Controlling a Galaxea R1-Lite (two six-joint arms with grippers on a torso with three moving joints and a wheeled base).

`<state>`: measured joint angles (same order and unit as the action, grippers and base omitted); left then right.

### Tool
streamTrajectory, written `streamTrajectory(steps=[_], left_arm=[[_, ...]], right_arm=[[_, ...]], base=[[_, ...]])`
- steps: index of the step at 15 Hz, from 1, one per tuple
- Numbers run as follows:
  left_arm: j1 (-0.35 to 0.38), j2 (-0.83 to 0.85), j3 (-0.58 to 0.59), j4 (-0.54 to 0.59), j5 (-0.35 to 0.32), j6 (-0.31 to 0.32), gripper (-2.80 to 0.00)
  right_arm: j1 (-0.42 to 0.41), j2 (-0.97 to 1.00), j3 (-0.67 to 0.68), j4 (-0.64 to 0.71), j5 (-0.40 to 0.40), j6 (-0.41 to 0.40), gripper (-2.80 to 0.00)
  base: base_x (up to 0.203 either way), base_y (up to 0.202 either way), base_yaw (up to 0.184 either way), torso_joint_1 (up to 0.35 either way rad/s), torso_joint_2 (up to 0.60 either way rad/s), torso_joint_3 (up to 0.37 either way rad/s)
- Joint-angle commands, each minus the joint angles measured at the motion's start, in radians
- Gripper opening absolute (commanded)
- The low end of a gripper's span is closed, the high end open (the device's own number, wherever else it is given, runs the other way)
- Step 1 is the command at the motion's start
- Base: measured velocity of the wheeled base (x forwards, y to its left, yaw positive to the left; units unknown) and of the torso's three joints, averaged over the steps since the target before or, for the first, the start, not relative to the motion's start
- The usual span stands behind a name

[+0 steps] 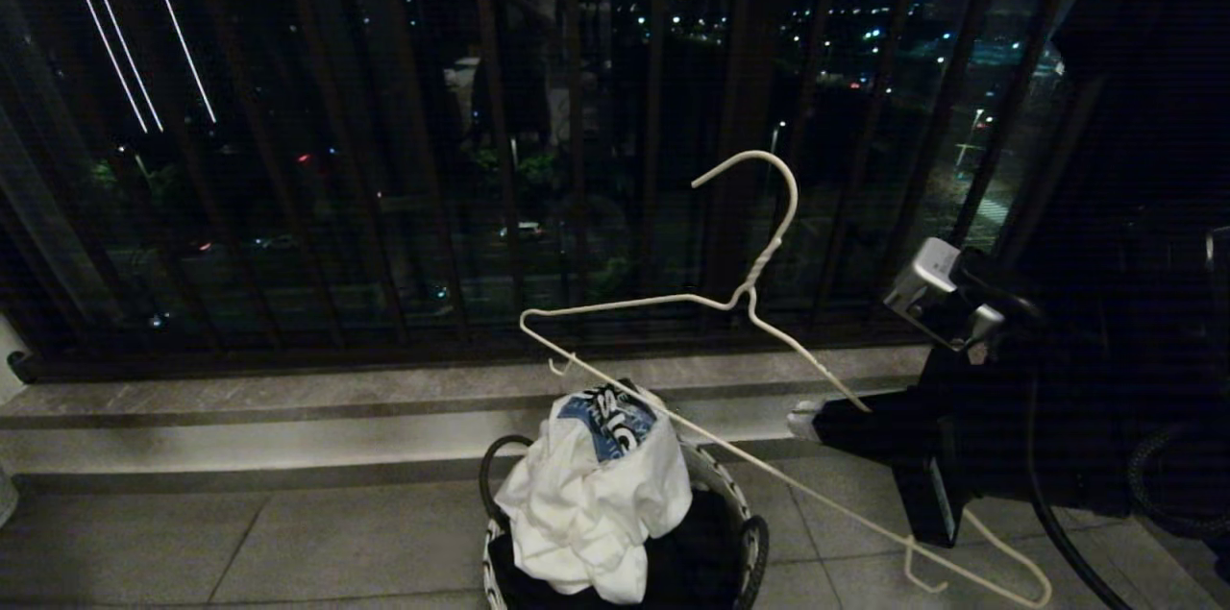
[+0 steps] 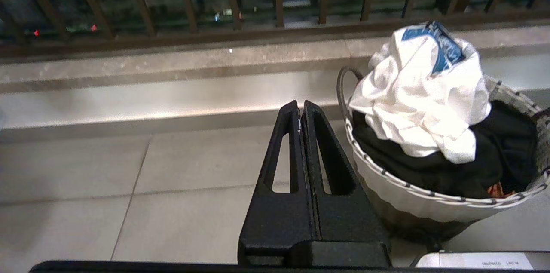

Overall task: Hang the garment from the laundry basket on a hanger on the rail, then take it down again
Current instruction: Pick up clothes from the basket

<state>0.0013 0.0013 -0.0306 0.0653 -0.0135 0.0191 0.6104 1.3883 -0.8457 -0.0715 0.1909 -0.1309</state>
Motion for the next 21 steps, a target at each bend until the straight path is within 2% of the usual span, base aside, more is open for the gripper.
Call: streamTrajectory(steps=[1, 21], left_arm=[[0.002, 0.000, 0.000, 0.001, 0.000, 0.001, -2.80], [0.000, 0.000, 0.000, 0.001, 0.000, 0.001, -2.80]], right_arm=[[0.000, -0.003, 0.001, -0.001, 0.001, -0.001, -2.80], [0.002, -0.008, 0.005, -0.001, 0.002, -0.002, -2.80]], base=[[0.000, 0.000, 0.000, 0.000, 0.00, -0.203], [0.000, 0.000, 0.000, 0.003, 0.00, -0.199]])
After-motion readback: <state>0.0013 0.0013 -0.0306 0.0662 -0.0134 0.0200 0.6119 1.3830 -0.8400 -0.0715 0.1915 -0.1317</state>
